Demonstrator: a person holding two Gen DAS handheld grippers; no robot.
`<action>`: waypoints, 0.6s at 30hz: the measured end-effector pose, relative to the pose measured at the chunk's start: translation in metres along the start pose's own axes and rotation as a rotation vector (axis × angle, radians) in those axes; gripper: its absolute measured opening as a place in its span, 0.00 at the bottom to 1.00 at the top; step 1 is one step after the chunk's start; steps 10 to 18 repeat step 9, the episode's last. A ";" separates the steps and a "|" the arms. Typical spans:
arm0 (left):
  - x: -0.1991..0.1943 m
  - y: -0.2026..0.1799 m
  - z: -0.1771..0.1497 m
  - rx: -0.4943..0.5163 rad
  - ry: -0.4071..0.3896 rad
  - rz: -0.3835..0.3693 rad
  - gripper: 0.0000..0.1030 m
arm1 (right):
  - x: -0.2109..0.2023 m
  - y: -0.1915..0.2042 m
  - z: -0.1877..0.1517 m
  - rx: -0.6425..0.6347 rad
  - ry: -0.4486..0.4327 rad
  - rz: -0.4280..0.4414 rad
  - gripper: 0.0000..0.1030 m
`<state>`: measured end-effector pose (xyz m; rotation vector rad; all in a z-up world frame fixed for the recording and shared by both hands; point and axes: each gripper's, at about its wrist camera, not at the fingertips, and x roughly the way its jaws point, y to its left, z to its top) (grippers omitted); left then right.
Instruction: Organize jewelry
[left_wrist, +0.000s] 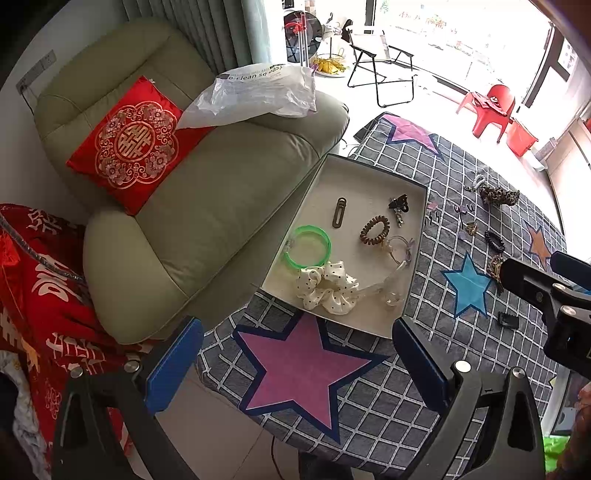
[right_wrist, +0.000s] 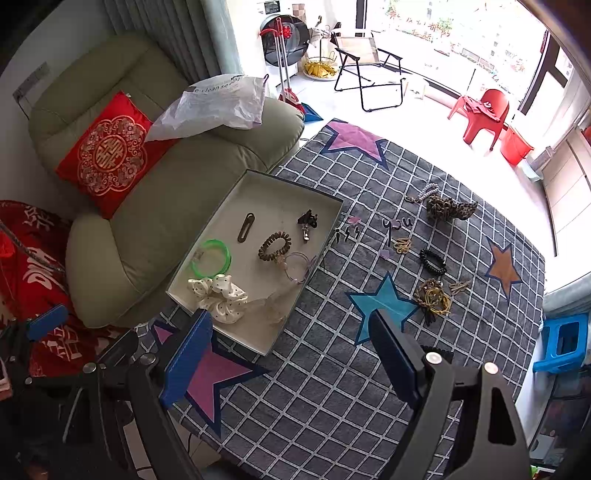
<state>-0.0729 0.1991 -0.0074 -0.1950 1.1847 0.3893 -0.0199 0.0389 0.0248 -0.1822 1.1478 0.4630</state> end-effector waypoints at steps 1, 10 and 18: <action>0.000 0.000 0.000 0.000 -0.002 0.000 0.99 | 0.000 0.000 0.000 -0.001 0.000 0.000 0.86; -0.001 -0.004 0.000 0.017 -0.006 0.001 0.99 | 0.002 -0.001 -0.005 0.001 0.001 0.003 0.86; -0.001 -0.004 0.000 0.017 -0.006 0.001 0.99 | 0.002 -0.001 -0.005 0.001 0.001 0.003 0.86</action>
